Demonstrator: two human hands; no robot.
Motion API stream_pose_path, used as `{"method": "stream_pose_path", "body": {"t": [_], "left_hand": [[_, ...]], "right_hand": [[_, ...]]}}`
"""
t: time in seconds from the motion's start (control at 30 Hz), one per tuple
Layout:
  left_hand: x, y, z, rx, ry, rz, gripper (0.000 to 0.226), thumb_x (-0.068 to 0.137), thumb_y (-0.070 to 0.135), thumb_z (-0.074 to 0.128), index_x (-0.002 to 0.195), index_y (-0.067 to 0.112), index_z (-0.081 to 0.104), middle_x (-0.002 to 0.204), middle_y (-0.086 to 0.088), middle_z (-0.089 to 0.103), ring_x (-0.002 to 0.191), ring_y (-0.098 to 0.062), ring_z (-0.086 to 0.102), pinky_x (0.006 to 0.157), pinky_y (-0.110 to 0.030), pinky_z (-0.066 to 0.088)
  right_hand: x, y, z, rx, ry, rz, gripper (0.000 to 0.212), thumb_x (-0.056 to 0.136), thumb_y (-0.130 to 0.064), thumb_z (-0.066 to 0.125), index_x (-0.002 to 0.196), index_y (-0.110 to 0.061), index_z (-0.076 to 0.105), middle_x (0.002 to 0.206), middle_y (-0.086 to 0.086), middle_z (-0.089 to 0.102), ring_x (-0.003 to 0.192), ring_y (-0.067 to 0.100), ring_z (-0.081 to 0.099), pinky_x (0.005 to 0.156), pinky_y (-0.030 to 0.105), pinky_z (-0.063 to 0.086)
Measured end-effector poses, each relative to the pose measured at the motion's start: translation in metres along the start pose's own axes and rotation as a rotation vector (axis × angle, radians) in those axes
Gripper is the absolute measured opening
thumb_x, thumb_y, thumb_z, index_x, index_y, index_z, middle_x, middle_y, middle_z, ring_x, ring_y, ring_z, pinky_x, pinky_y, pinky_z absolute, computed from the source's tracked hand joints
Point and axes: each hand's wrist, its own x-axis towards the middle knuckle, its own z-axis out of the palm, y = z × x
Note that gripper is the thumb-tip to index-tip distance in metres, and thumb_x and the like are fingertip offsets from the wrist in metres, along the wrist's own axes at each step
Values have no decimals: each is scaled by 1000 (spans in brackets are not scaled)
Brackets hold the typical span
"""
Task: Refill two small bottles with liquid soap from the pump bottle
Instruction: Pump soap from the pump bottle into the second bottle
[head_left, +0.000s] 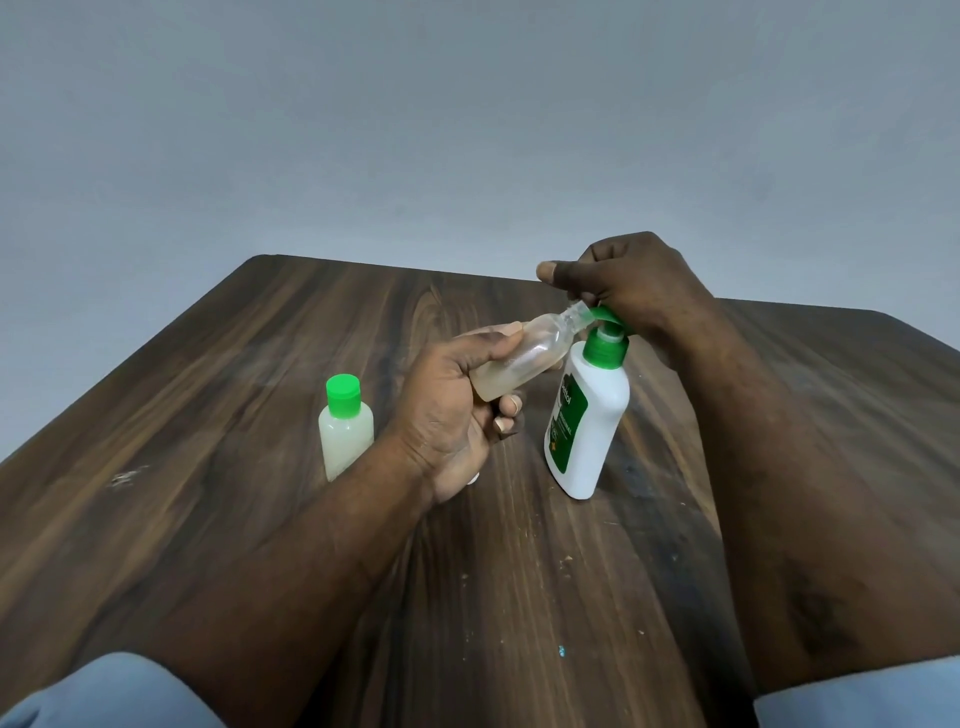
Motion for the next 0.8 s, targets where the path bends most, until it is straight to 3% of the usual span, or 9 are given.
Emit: {"method": "stream_pose_path", "body": {"t": [0.2,0.4,0.53,0.7,0.8], "left_hand": [[-2,1,2,8,-16,19,46,98,21,57,137,-3,59,139,-39,55,48,-8,46,42,-21,37],[-2,1,1,11,-17,9,44,100,19,54,138,-3,57,124,-37,62,47,-8,46,42,-21,37],[-1,0,0,11,-20,4,46,100,19,53,139,-5,55,116,-32,65,48,-8,45,42,-21,37],[-3,1,2,15,-41,6,42,100,19,52,135,-3,59,125,-34,62,48,-8,45,41,-20,37],[-3,2,2,4,-30,5,43,100,18,52,137,-3,58,127,-38,61,48,-8,45,41,-20,37]], "right_hand": [[1,1,0,20,14,-16,46,78,-47,88,54,-19,61,59,-3,67,62,18,62,72,37,52],[1,2,4,14,-11,25,51,79,-46,88,50,-19,56,53,-5,62,58,16,56,69,33,48],[1,1,2,-4,3,8,48,80,-47,87,54,-18,58,62,-1,69,60,14,59,68,32,50],[0,-1,-1,-10,41,-29,44,80,-49,87,60,-16,65,64,-3,69,61,14,59,67,33,49],[1,-1,1,-3,23,-8,47,79,-47,88,53,-19,61,66,0,70,62,16,59,69,34,49]]}}
